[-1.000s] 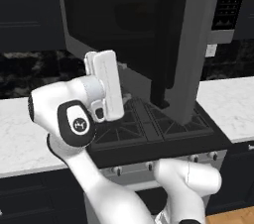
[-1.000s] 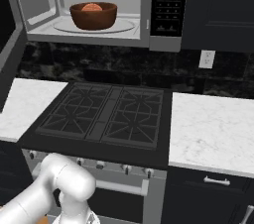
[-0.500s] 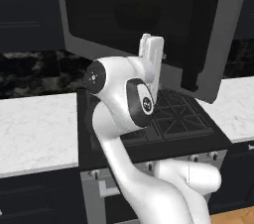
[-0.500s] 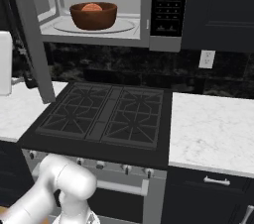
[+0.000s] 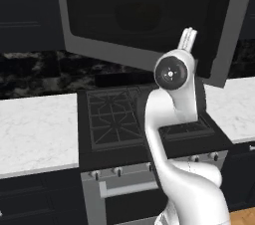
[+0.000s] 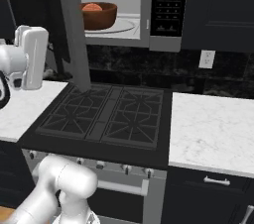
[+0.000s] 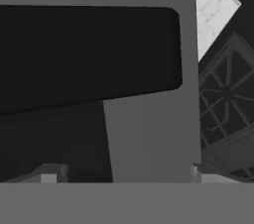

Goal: Open the microwave, place the bowl with waffle inside the microwave, then close the microwave door and turn it on.

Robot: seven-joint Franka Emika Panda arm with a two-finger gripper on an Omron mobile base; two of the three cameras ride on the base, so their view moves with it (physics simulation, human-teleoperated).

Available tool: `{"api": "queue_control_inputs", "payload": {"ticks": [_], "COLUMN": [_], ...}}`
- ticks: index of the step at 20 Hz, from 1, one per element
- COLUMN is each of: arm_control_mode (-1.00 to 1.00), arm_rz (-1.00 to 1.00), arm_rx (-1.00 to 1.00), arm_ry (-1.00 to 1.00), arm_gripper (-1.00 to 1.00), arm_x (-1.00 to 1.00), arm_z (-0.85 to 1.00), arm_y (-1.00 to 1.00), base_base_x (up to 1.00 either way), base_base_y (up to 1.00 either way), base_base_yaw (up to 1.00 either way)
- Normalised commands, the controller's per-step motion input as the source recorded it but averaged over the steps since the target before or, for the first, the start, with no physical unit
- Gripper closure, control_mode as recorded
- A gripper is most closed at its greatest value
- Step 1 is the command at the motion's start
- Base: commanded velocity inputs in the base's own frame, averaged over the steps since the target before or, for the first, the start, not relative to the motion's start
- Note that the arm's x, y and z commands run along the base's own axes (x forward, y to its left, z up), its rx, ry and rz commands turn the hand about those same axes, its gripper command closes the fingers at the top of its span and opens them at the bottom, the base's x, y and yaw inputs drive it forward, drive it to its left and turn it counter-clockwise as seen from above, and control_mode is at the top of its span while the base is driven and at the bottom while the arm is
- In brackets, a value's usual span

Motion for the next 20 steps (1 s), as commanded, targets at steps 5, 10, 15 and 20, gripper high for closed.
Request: {"api": "queue_control_inputs", "payload": {"ticks": [5,10,15,20], "arm_control_mode": [-1.00,-1.00,-1.00,-1.00], "arm_rz": [0.09,0.08,0.08,0.08], "arm_rx": [0.06,0.00,0.00,0.00], "arm_ry": [-0.07,0.00,0.00,0.00], "arm_gripper": [-1.00,-1.00,-1.00,-1.00], "arm_x": [0.83,0.76,0.82,0.84], "arm_z": [0.00,0.01,0.07,0.05], "arm_y": [0.17,0.16,0.01,0.00], "base_base_x": [0.00,0.00,0.00,0.00], "base_base_y": [0.00,0.00,0.00,0.00], "base_base_yaw": [0.00,0.00,0.00,0.00]}}
